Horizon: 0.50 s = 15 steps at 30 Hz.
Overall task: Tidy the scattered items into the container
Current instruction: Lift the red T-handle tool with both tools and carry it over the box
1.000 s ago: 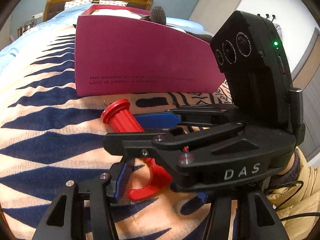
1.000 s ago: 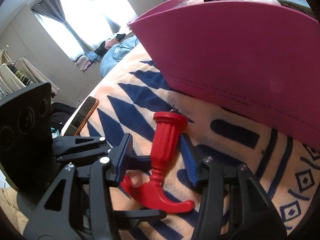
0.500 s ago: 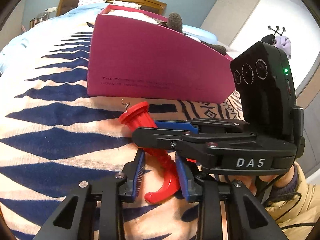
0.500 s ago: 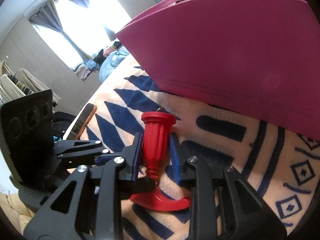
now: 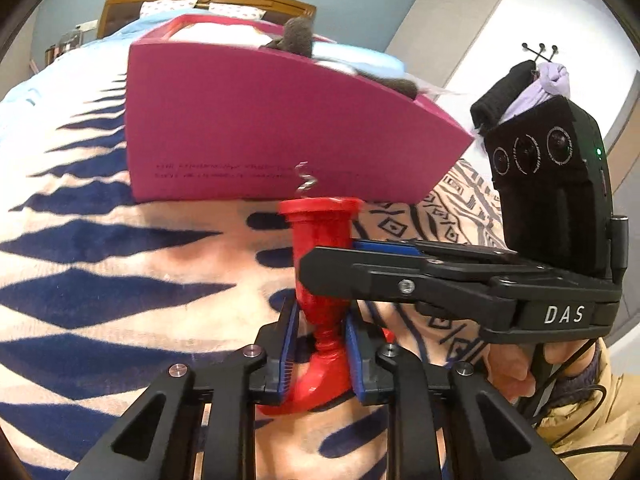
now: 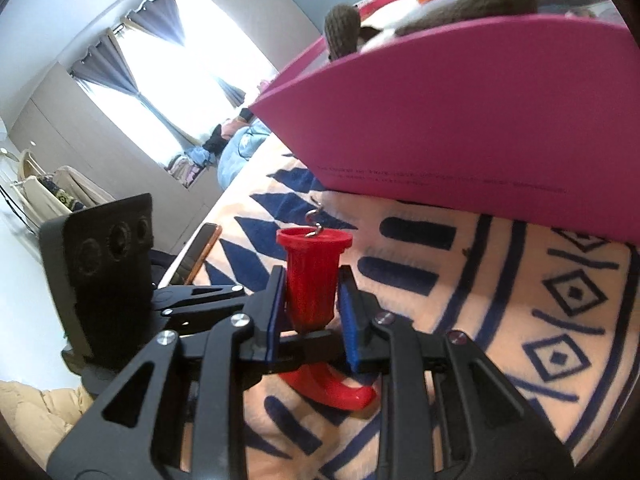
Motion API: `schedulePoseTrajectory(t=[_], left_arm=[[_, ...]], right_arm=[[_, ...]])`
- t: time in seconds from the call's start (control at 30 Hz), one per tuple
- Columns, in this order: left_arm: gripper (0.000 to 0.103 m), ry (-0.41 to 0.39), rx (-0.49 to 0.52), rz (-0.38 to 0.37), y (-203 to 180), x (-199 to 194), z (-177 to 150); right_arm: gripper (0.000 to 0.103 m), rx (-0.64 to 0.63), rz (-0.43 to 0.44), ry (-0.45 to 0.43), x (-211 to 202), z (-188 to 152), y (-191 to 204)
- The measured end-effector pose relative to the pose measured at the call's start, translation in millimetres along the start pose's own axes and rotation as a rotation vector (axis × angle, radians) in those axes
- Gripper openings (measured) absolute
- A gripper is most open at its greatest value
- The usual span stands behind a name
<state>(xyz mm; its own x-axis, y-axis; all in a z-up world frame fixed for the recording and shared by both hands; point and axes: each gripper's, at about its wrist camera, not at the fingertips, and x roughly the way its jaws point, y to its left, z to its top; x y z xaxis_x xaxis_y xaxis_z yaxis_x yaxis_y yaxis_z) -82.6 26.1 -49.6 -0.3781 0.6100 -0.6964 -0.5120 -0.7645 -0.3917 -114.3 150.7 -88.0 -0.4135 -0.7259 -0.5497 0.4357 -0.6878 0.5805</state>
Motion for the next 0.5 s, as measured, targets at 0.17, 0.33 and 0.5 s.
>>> schedulePoseTrajectory(t=[0.17,0.33,0.5], left_arm=[[0.022,-0.037,0.063,-0.025,-15.1,-12.0,19.1],[0.022,-0.078,0.149,-0.034,-24.1,-6.9,51.0],[0.022,-0.112,0.195,-0.036,-32.5,0.1,91.8]], right_arm=[[0.027,-0.03,0.008,-0.057,-30.4,5.9,8.5],[0.027,-0.082,0.0,-0.138,-64.8,23.1,17.3],[0.027,-0.12,-0.008,-0.203,-93.7,43.5,22.5]])
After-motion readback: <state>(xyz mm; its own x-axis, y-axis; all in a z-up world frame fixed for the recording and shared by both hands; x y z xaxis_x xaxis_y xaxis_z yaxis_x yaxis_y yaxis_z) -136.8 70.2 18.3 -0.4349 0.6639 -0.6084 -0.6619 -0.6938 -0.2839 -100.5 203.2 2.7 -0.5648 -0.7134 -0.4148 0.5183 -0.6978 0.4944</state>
